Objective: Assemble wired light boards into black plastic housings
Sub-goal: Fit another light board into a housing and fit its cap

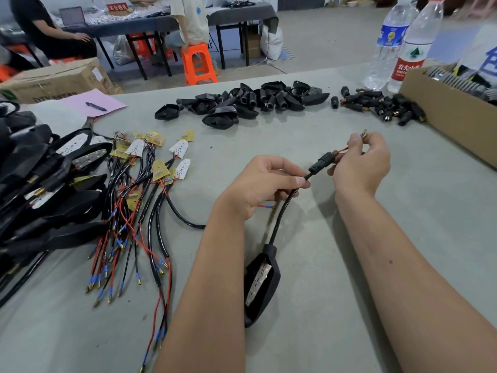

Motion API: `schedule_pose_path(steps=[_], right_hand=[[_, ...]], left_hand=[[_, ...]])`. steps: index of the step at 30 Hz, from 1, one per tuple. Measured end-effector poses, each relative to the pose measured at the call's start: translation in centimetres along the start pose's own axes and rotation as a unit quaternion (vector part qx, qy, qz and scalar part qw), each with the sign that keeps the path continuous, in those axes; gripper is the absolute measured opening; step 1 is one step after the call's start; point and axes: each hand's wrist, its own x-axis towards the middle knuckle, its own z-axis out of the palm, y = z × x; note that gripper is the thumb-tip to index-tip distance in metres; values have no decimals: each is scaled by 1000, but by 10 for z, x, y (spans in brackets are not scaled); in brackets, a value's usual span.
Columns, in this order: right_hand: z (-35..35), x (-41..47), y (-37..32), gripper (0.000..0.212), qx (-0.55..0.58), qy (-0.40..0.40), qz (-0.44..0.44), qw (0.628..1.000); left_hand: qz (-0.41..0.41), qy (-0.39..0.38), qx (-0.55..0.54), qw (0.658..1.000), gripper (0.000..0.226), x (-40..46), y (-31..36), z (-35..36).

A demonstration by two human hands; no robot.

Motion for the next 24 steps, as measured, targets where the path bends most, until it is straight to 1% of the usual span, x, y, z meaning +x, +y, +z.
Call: schedule_pose_path(steps=[4,6,8,10,12,17,22,24], right_hand=[[0,2,2,21,-63,17,-8,998],[0,2,1,23,-62,9,5,998],[0,0,-4,23,-44,-21,17,999],[1,-2,-7,23,10,-58,31,998],[1,-3,-10,23,56,-75,41,995],[-1,-7,-12,16,44,-50,-7,998],[-1,-11,-12,16,23,-32,-68,997],[-1,-10,-11,15,7,-9,-82,997]], left_hand=[[36,-22,5,999,11,-2,0,3],[45,-17,3,999,12,-2,-1,4],[44,-8,1,999,12,-2,-2,4],[42,-10,-7,999,13,-1,-2,4],[41,-10,-11,999,13,-1,-2,5],[37,2,1,999,12,-1,-1,7],[38,49,14,998,12,-2,1,10],[41,56,14,997,10,-2,1,10]])
